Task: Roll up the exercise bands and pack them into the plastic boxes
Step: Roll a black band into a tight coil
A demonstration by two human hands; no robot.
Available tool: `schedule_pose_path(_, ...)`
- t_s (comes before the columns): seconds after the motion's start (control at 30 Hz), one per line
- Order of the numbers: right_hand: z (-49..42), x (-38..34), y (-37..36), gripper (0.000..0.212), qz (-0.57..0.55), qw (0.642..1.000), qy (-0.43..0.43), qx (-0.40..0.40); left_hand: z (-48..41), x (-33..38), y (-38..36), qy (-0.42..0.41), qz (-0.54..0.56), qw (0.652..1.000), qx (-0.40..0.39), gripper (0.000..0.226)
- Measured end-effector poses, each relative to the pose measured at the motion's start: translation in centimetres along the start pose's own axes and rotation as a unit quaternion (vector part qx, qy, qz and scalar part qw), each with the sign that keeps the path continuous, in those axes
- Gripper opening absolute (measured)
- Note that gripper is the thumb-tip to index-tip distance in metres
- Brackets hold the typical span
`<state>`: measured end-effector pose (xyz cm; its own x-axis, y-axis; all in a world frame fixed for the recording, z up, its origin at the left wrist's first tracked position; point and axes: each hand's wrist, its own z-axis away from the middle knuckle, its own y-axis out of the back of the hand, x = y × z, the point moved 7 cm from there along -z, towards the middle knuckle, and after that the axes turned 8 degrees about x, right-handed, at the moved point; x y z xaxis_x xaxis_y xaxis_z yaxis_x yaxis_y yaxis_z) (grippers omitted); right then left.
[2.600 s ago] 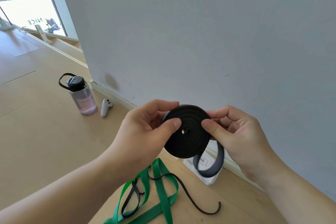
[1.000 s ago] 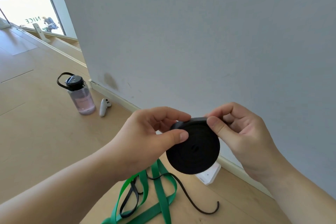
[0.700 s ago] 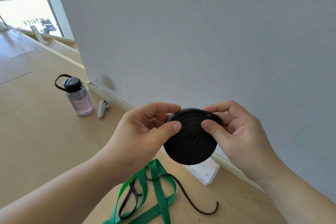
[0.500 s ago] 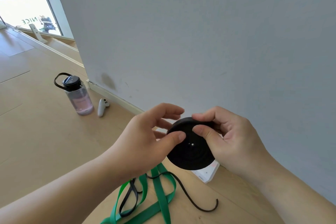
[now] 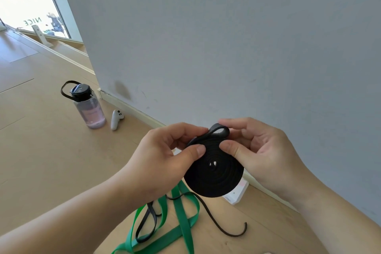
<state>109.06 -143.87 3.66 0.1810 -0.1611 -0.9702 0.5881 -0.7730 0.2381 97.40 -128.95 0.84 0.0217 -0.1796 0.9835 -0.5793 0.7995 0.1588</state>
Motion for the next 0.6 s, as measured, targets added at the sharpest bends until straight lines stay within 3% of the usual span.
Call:
schedule_pose_path(0.23,-0.2,1.0,0.4,0.015,0.011,0.999,-0.030,0.037,0.2,-0.2,-0.2,0.003,-0.039,0.999,-0.011,0.036)
schedule_pose_path(0.4,-0.2,1.8,-0.3,0.018,0.038,0.998,-0.044,0.005,0.2,-0.3,-0.5,0.002,-0.096,0.995,-0.038,0.029)
schedule_pose_path(0.6,-0.2,2.1,-0.7,0.019,0.053,0.998,-0.037,-0.003,0.2,-2.1,-0.7,0.055,-0.058,0.997,-0.022,0.030)
